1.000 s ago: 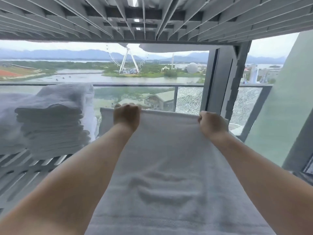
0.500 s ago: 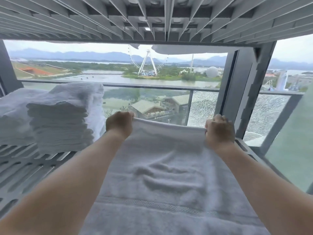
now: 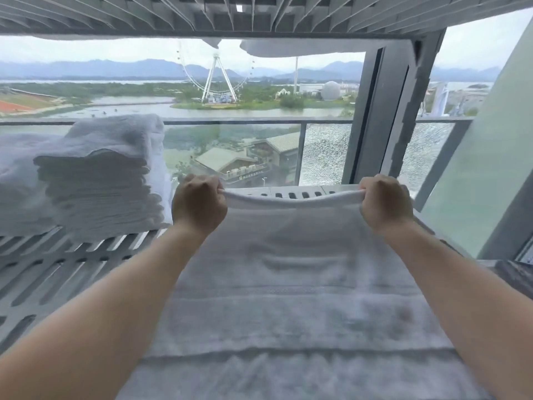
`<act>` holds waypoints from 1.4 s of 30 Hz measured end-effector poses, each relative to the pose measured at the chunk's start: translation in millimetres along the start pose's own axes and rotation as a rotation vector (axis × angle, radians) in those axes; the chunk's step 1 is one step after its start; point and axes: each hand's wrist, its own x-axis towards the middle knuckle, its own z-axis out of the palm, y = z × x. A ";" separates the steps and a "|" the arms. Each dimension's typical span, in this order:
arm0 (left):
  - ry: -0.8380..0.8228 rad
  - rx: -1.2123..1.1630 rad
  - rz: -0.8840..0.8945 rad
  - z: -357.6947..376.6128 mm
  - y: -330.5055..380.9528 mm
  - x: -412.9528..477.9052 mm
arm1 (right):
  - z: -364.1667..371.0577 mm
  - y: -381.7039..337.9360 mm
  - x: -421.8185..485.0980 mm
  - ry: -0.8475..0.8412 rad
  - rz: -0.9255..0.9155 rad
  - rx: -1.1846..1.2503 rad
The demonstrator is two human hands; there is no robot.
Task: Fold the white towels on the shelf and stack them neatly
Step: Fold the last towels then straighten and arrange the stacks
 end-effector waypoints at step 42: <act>-0.638 -0.030 -0.001 63.7 40.6 9.5 | 66.2 -7.9 13.8 -0.527 0.055 0.190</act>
